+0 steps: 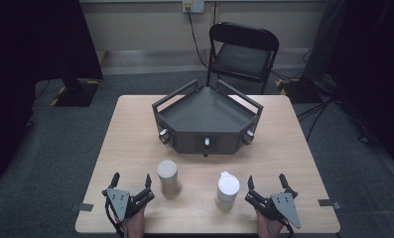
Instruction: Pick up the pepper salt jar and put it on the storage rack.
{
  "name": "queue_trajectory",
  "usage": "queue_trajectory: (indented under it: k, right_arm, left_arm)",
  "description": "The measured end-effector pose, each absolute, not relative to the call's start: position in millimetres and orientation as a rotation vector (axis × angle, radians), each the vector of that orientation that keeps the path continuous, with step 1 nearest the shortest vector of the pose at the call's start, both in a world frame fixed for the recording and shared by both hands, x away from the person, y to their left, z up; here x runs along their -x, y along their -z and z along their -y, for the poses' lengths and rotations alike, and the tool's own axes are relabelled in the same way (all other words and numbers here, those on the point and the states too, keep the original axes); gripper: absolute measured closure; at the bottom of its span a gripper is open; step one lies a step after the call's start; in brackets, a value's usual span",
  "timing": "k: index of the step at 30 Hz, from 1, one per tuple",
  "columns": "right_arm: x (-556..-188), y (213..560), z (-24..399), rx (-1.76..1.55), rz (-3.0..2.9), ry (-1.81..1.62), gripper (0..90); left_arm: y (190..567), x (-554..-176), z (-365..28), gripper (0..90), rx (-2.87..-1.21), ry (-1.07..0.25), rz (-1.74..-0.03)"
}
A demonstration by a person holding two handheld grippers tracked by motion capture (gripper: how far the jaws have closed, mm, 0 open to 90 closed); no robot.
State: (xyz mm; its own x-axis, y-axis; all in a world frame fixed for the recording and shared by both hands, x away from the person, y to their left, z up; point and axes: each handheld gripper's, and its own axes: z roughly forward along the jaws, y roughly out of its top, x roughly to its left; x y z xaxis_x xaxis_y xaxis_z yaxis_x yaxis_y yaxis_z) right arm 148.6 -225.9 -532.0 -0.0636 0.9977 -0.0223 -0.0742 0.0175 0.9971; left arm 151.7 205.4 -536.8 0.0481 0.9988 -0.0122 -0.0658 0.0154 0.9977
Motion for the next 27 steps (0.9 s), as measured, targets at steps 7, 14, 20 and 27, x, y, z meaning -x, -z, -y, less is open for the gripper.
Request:
queue_trajectory:
  k: [7, 14, 20, 27]
  right_arm:
    - [-148.4, 532.0, 226.0, -1.109, -1.211, -1.276, 0.3]
    - [-148.1, 532.0, 225.2, -1.111, -1.209, -1.273, 0.3]
    - [-148.1, 532.0, 224.8, -1.113, -1.207, -1.272, 0.3]
    - [-148.1, 532.0, 225.4, -1.111, -1.209, -1.274, 0.3]
  left_arm:
    - [536.8, -151.7, -206.0, 0.2, -1.174, -1.193, -1.130]
    - [536.8, -151.7, -206.3, 0.2, -1.175, -1.191, -1.129]
    - [536.7, -151.7, -206.5, 0.2, -1.176, -1.190, -1.128]
    - [536.9, -151.8, -206.6, 0.0, -1.175, -1.190, -1.127]
